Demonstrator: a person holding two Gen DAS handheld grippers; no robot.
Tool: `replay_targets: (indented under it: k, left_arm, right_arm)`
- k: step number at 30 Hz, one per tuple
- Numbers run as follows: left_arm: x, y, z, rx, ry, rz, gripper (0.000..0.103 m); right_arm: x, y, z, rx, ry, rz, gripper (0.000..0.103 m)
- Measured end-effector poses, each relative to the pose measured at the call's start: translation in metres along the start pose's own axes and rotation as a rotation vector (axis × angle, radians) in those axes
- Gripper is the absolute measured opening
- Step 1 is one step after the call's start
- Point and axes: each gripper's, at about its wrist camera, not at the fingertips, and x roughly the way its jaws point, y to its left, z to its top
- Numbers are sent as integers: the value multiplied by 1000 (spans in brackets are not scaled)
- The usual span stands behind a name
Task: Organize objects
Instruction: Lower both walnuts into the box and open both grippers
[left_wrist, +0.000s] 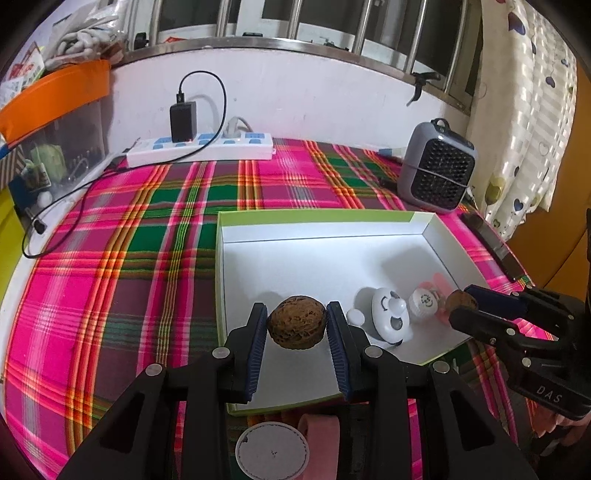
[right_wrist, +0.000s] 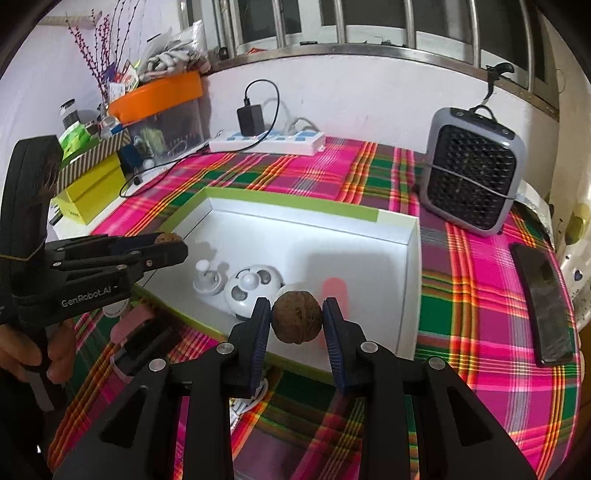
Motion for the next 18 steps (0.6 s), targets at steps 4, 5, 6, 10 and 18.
replay_targets:
  k: [4,5,6,10,18]
  left_arm:
    - [3,-1,-1,3,9,3,31]
    - [4,-1,-1,5,13,4,31]
    - [5,-1,-1,6,17,5,31]
    - [9,-3,-3,13,29,5,31]
    - [14,-9,-4,34,44,-4,31]
  right_arm:
    - [6,3,-2,-9,24,8,30]
    - [7,4,-2,-10,28,9,30]
    - [8,4,-2,-8,29,10,30]
    - [9,4,-1,-2,37,12,30]
    - [12,4,0,-3,46,4,30]
